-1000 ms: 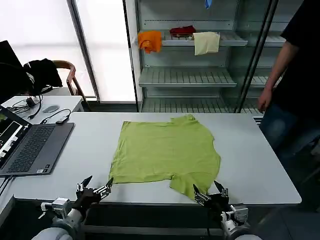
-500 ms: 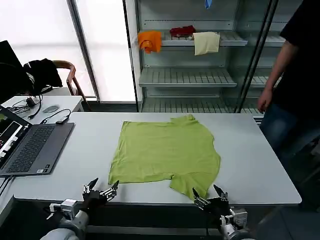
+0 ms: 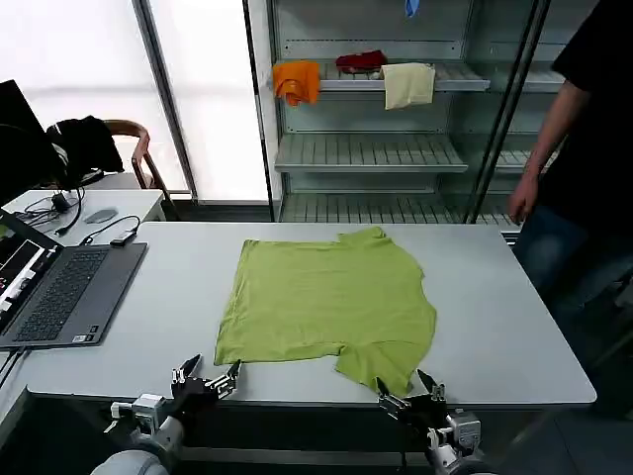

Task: Fold and organize the clothes.

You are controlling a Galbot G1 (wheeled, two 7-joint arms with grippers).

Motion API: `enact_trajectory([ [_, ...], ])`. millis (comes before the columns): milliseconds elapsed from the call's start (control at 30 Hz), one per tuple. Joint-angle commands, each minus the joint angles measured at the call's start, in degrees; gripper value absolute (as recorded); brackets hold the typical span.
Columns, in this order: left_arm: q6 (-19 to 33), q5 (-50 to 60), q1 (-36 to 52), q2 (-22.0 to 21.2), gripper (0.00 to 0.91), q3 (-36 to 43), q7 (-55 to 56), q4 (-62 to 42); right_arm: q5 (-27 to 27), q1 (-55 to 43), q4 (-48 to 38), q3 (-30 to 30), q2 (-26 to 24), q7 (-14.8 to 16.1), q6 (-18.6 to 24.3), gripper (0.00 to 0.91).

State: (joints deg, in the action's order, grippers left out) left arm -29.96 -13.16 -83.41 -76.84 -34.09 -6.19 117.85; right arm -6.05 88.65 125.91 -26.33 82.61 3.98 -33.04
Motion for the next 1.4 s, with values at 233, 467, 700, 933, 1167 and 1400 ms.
enact_trajectory([
  [233, 0.84, 0.36, 0.75, 0.07, 0.010, 0.37, -0.15, -1.98, 0.71, -0.54, -1.01, 0.33, 0.23, 0.51, 0.28, 0.000],
  [467, 0.99, 0.42, 0.81, 0.28, 0.010, 0.40, -0.68, -2.10, 0.77, -0.91, -1.17, 0.47, 0.29, 0.80, 0.21, 0.000],
  [700, 0.90, 0.73, 0.71, 0.50, 0.010, 0.28, -1.32, -1.55, -0.05, -1.05, -0.74, 0.47, 0.50, 0.36, 0.78, 0.000],
  [933, 1.16, -0.60, 1.39, 0.19, 0.010, -0.28, -1.50, -0.46, -1.73, -3.26, 0.50, -0.57, 1.00, -0.43, 1.13, 0.000],
  [1167, 0.53, -1.81, 3.38, 0.06, 0.010, -0.83, -2.08, -0.43, -1.59, -8.37, -0.85, -0.99, 1.28, -1.04, -0.04, 0.000],
  [1400, -1.15, -3.53, 6.95, 0.04, 0.010, -1.68, -2.92, -0.71, -2.12, -16.88, -4.54, -1.06, 1.85, -1.37, -0.03, 0.000],
])
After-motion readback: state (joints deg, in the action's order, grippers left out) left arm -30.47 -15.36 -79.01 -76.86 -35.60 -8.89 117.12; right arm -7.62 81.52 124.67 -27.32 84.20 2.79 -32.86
